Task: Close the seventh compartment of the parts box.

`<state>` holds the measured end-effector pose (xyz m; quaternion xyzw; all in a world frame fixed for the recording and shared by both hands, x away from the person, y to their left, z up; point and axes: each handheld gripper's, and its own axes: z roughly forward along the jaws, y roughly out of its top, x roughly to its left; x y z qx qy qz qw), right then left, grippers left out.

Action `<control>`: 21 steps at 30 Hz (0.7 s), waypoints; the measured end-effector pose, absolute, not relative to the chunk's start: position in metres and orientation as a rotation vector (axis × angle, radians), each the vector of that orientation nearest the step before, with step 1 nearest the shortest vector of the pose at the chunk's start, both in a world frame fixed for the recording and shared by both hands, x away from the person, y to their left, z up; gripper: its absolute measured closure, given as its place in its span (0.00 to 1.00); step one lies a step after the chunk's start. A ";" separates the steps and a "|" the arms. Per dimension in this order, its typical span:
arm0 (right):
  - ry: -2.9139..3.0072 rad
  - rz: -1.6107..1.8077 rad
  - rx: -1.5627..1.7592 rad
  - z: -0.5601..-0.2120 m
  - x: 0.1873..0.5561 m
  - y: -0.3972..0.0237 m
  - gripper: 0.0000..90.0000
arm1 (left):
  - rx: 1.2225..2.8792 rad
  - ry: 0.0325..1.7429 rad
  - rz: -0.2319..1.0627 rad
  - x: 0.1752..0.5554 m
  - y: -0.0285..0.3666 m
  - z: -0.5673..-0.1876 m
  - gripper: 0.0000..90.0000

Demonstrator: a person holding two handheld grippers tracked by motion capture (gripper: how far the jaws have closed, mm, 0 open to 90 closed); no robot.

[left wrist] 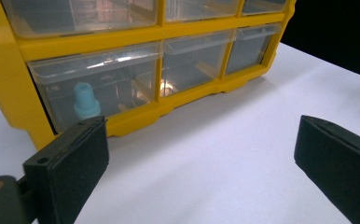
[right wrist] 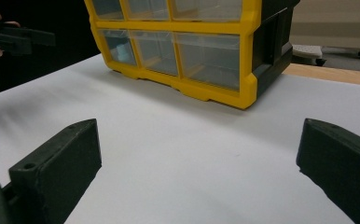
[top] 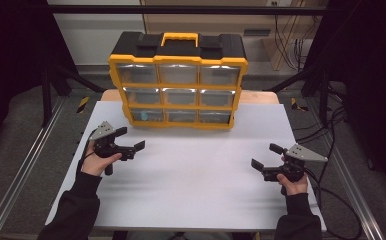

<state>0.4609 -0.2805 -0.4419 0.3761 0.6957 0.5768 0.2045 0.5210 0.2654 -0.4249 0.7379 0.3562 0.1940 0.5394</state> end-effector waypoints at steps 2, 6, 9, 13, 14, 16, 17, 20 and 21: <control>1.941 1.609 1.050 -0.442 0.461 -0.280 0.00 | 1.753 0.848 0.459 0.518 0.268 -0.428 0.02; 1.945 1.612 1.051 -0.442 0.461 -0.280 0.00 | 1.756 0.848 0.455 0.512 0.273 -0.433 0.02; 1.944 1.612 1.049 -0.442 0.461 -0.280 0.00 | 1.763 0.846 0.454 0.509 0.276 -0.438 0.02; 1.946 1.604 1.054 -0.443 0.461 -0.280 0.00 | 1.766 0.850 0.449 0.504 0.281 -0.445 0.01; 1.947 1.604 1.054 -0.443 0.461 -0.280 0.00 | 1.764 0.848 0.443 0.503 0.282 -0.446 0.01; 1.950 1.603 1.058 -0.443 0.461 -0.280 0.00 | 1.768 0.848 0.447 0.502 0.283 -0.449 0.01; 1.950 1.604 1.059 -0.443 0.461 -0.279 0.00 | 1.766 0.850 0.444 0.502 0.284 -0.449 0.01; 1.951 1.602 1.061 -0.443 0.461 -0.279 0.00 | 1.760 0.850 0.443 0.501 0.287 -0.451 0.01; 1.953 1.600 1.057 -0.444 0.461 -0.279 0.00 | 1.761 0.853 0.445 0.500 0.289 -0.452 0.01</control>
